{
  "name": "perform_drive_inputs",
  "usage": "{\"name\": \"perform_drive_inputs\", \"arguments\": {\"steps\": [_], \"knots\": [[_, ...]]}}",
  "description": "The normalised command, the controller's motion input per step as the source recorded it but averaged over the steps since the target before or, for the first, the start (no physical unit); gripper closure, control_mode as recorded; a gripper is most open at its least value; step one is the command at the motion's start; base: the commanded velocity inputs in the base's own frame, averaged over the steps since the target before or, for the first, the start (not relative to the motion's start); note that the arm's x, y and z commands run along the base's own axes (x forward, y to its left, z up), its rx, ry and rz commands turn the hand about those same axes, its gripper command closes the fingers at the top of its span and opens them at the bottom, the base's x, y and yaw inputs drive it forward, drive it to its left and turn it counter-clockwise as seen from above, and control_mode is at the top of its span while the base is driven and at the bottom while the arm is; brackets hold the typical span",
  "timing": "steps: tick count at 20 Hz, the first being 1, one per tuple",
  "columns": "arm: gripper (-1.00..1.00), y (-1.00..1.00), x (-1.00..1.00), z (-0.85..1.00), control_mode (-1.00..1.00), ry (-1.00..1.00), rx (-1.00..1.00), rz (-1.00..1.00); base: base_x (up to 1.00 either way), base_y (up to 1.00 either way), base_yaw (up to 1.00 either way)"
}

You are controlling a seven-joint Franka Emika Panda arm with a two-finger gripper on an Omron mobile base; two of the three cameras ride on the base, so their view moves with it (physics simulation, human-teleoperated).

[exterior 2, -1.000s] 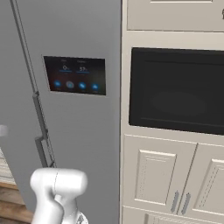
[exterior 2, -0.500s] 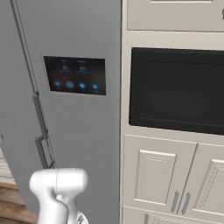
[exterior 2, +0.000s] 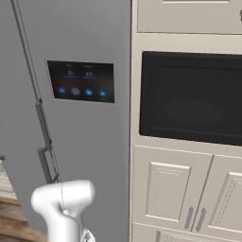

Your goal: Open the freezer door, pick up the ice cube tray from the freezer, and place it on the dining counter.

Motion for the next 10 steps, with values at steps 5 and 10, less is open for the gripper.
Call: {"name": "perform_drive_inputs", "arguments": {"steps": [5, 10], "knots": [[-1.0, -0.03, 0.17, -0.52, -1.0, -0.12, 0.1, 0.0, 0.0, 0.0, 0.0], [-1.0, -0.14, 0.31, -0.4, -1.0, -0.1, 0.08, 0.0, 0.0, 0.0, 0.0]]}}
